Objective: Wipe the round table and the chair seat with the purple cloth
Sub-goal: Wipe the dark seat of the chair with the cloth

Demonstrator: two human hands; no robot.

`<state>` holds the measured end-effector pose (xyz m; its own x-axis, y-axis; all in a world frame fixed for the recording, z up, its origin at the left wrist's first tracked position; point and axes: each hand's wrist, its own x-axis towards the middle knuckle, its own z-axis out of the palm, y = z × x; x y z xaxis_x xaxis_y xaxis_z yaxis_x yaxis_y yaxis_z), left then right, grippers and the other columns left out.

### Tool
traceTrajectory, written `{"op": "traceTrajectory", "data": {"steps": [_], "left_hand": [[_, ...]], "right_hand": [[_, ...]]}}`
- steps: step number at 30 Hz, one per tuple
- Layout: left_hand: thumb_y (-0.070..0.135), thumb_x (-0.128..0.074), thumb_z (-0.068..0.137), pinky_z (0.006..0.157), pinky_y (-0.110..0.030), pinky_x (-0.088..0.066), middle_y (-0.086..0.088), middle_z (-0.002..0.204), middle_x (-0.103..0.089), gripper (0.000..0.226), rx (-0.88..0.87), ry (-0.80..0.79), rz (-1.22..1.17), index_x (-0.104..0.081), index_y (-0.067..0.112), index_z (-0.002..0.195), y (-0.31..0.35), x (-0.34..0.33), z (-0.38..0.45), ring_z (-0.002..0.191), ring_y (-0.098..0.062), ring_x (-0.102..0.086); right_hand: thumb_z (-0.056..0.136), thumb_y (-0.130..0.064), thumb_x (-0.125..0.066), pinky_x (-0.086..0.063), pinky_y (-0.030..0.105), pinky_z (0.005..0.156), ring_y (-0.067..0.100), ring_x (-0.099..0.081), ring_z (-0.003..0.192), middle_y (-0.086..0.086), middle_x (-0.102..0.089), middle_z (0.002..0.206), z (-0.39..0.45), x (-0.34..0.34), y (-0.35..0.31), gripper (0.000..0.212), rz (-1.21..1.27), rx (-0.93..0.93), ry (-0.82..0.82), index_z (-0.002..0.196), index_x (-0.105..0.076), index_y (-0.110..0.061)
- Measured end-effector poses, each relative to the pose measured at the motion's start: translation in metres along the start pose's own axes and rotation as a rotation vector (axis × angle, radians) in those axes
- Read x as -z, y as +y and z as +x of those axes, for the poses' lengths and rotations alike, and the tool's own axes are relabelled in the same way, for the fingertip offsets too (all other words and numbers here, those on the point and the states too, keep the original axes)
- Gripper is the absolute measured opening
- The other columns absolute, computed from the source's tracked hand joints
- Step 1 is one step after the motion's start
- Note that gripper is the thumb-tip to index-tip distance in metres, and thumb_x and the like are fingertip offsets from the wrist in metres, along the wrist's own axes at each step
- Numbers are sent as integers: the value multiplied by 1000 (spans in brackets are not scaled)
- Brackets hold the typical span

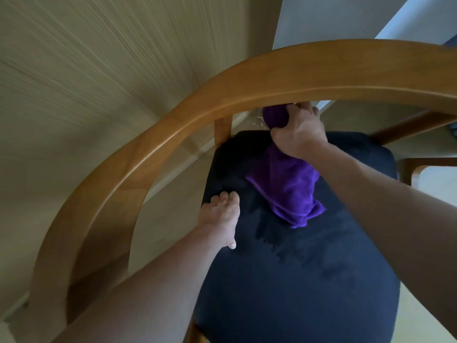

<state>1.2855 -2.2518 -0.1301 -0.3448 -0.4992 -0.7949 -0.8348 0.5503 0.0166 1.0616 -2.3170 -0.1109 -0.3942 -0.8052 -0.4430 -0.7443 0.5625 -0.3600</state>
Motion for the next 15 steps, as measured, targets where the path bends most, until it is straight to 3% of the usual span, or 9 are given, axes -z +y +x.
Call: {"op": "traceTrajectory", "data": {"steps": [2,4,10,15], "left_hand": [[34,-99,60,91,-37,-49,-6,127,-47,93,1,-2,1,-37,12,127,1,0,0,117,-27,-52],[34,-98,61,93,-37,-50,-7,129,-47,94,3,-9,-1,-36,12,128,1,0,0,119,-27,-52],[35,-98,61,91,-37,-51,-6,128,-47,91,-4,-20,-13,-37,13,124,0,5,-3,118,-26,-52],[35,-98,62,91,-36,-51,-6,129,-47,91,16,-38,4,-37,12,126,4,6,-3,118,-26,-52]], "right_hand": [[79,-31,-61,-43,46,107,34,-45,127,11,-46,139,5,-6,-15,56,-32,-34,-143,131,-54,-10],[79,-33,-61,-42,45,109,34,-49,127,13,-51,138,-3,-25,-41,61,-111,78,-277,134,-53,-11],[87,-32,-59,-24,41,123,29,-26,148,7,-37,155,-25,-47,-51,69,-302,396,-247,149,-40,-10],[84,-24,-60,-22,36,121,26,-35,144,3,-48,148,-41,-16,-11,55,-322,625,-317,137,-57,-13]]}}
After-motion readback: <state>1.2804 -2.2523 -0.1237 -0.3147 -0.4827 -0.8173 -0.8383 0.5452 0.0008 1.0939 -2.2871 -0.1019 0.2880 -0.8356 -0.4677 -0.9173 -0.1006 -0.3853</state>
